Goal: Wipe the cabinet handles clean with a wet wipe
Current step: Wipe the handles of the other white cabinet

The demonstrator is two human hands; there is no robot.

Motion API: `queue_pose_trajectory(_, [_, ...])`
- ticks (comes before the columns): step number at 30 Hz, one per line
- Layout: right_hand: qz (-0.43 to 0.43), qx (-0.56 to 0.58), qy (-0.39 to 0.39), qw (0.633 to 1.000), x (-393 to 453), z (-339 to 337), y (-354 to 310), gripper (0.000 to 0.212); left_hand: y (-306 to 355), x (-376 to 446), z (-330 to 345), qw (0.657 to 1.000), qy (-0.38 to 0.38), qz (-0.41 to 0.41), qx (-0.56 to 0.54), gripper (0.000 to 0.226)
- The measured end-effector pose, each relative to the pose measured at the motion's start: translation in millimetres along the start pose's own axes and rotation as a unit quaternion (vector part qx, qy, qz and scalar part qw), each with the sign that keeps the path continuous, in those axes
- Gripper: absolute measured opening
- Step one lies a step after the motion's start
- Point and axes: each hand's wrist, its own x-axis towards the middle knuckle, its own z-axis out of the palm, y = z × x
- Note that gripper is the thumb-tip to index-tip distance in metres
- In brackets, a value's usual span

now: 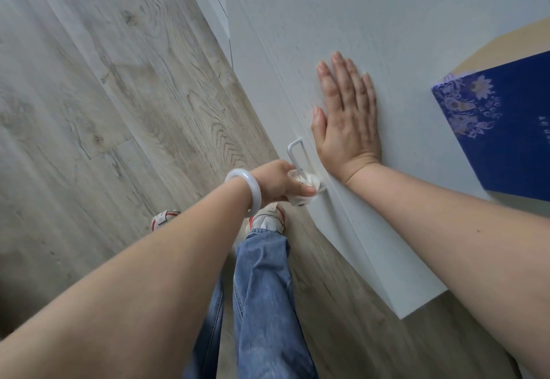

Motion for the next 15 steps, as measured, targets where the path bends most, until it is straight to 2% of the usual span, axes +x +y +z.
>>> queue_pose_trajectory(4, [0.000, 0.000, 0.002, 1.000, 0.4, 0.6, -0.9, 0.060, 15.9, -4.6, -13.6, 0.995, 0.087, 0.043, -0.007, 0.011])
queue_pose_trajectory(7, [0.002, 0.001, 0.005, 1.000, 0.1, 1.2, -0.3, 0.059, 5.7, -8.2, -4.3, 0.985, 0.134, 0.045, -0.096, 0.011])
queue_pose_trajectory(9, [0.002, 0.001, 0.005, 1.000, -0.1, 1.3, 0.2, 0.060, -6.9, -10.9, 10.2, 0.981, 0.127, 0.013, -0.147, 0.013])
queue_pose_trajectory(12, [0.001, 0.001, 0.006, 1.000, -0.1, 1.3, -0.1, 0.060, -11.6, -11.1, 15.1, 0.988, 0.116, -0.012, -0.098, 0.026])
queue_pose_trajectory(15, [0.000, 0.004, 0.005, 1.000, 0.4, 1.0, -0.3, 0.060, 6.2, -9.6, -0.3, 0.981, 0.175, 0.044, -0.073, 0.015])
